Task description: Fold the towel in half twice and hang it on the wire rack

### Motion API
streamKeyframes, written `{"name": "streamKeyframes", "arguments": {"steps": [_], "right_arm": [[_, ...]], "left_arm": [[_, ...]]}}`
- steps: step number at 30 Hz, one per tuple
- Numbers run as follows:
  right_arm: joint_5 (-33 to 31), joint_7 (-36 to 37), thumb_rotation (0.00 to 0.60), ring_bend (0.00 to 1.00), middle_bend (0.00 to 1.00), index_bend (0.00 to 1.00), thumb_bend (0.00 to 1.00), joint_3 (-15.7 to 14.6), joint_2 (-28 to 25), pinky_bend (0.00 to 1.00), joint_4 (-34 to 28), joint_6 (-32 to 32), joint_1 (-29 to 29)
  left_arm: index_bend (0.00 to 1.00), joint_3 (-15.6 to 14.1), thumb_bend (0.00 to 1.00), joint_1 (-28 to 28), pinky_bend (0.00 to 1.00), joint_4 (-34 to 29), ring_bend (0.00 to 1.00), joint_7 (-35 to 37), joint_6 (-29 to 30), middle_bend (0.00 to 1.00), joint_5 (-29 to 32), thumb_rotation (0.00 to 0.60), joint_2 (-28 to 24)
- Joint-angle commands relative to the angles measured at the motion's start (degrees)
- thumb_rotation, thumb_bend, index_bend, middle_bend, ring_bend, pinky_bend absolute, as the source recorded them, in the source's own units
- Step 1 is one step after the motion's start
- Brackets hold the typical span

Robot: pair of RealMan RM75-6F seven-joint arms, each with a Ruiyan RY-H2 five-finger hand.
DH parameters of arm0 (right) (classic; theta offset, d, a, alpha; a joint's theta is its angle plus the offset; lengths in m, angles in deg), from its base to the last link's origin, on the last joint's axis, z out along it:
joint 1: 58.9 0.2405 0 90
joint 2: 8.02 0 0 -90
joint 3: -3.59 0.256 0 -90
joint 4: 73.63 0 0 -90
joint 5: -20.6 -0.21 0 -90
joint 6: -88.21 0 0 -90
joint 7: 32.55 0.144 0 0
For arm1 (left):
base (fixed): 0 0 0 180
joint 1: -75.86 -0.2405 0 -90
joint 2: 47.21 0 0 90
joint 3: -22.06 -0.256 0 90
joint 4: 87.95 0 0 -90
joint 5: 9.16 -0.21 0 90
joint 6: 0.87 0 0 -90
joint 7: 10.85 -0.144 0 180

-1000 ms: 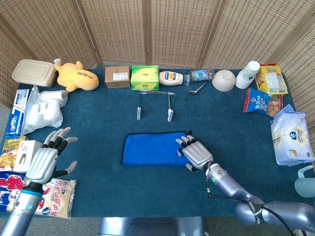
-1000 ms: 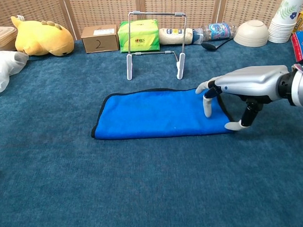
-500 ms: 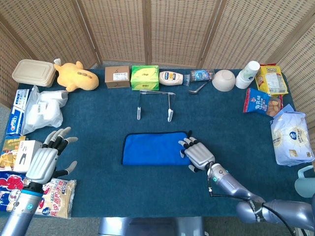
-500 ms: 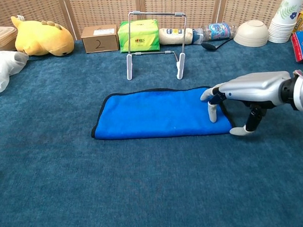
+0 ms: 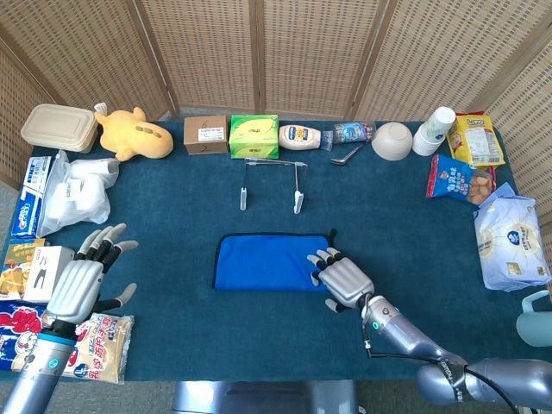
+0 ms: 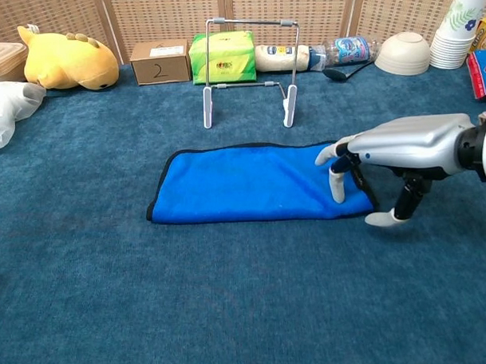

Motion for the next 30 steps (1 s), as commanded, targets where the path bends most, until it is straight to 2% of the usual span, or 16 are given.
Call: {"name": "streamKeyframes", "arguments": {"steps": [1,12,23,30], "right_arm": [[-0.13,0.33,0.545,0.00,0.09,0.36,0.34,0.31,-0.16,0.00,0.41,-0.47,-0.04],[0.56,2.93,0.548,0.00,0.09,0.36,0.34,0.83,0.46,0.00,3.49,-0.64,-0.49],[1.99,5.69,0.598,0.00,0.09,0.36,0.34,2.58,-0.32,0.00,4.02,-4.48,-2.42],[2.14,8.95,0.600,0.00,0.08,0.28,0.34,3.88,-2.13,0.00,2.29,-8.98,-5.53]], "left_arm": [[0.21,0.01,0.41,-0.07,0.00,0.05,0.00,-0.10,0.15,0.03,-0.01,0.600,0.01],[0.21,0.09,0.41,0.04,0.00,-0.11,0.00,-0.36,0.08,0.03,0.02,0.600,0.20],[0.24,-0.11,0.41,0.53,0.00,1.23,0.00,-3.03,-0.67,0.07,0.14,0.600,-0.18],[0.25,-0.16,0.41,1.53,0.00,3.16,0.00,-5.34,-1.73,0.09,-0.74,0.600,-0.51]]}}
